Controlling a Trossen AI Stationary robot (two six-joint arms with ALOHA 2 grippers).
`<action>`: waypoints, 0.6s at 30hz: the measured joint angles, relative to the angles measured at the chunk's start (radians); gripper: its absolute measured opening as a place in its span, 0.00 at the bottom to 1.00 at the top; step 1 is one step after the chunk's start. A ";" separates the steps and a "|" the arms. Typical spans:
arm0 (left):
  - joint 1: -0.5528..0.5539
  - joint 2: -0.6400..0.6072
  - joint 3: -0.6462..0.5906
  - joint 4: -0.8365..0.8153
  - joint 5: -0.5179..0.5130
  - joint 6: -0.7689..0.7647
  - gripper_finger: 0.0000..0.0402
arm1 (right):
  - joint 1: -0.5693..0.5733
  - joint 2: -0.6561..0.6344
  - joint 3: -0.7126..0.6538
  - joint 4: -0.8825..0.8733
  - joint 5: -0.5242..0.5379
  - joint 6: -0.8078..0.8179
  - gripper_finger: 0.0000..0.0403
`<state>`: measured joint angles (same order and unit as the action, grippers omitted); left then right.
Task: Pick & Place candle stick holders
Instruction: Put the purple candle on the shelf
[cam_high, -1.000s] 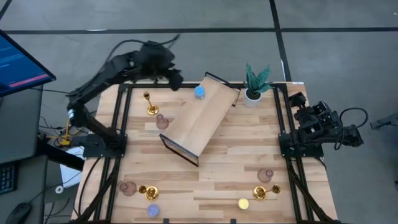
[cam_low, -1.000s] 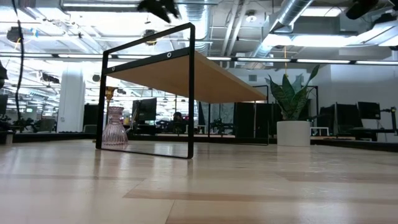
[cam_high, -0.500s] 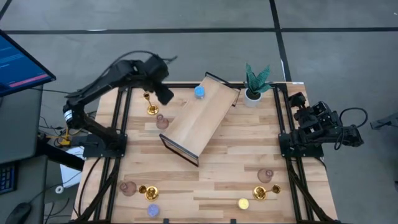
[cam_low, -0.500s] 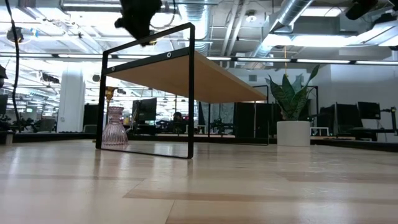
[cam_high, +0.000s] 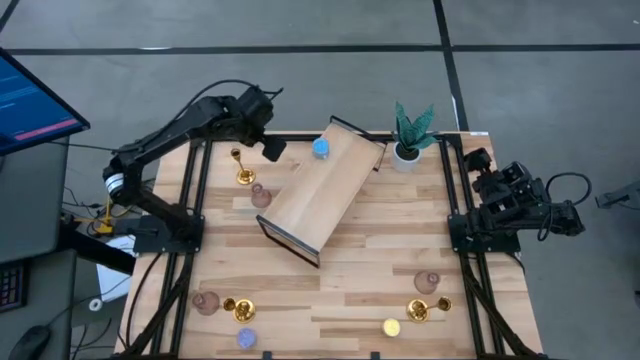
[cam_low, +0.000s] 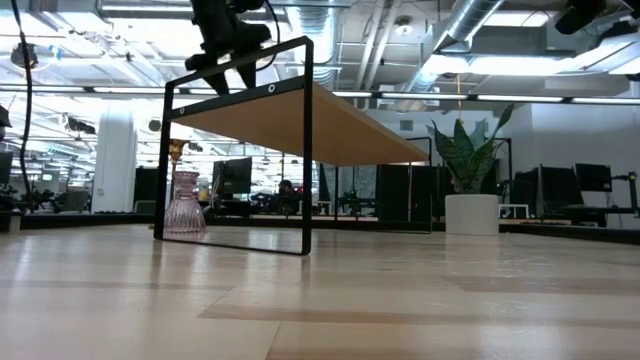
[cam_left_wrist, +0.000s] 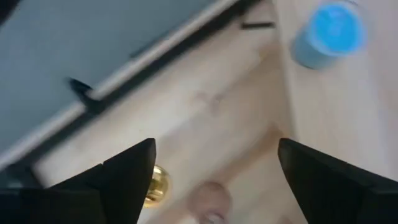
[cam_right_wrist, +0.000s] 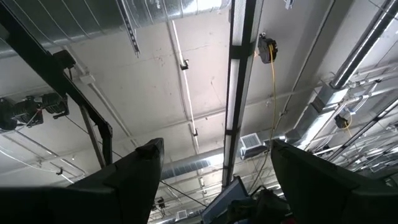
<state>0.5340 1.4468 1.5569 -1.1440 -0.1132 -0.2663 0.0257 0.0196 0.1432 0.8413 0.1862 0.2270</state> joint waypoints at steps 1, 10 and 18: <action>-0.006 -0.017 -0.001 -0.015 0.035 -0.002 0.84 | 0.000 0.000 0.000 0.000 0.001 0.013 0.71; -0.314 -0.311 0.001 -0.124 0.069 -0.226 0.75 | 0.000 0.000 0.000 -0.014 0.036 0.028 0.71; -0.752 -0.414 0.002 -0.202 0.054 -0.569 0.72 | 0.000 0.000 0.000 -0.055 0.091 0.026 0.71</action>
<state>-0.2185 1.0324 1.5585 -1.3461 -0.0593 -0.8357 0.0257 0.0195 0.1432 0.7867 0.2775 0.2527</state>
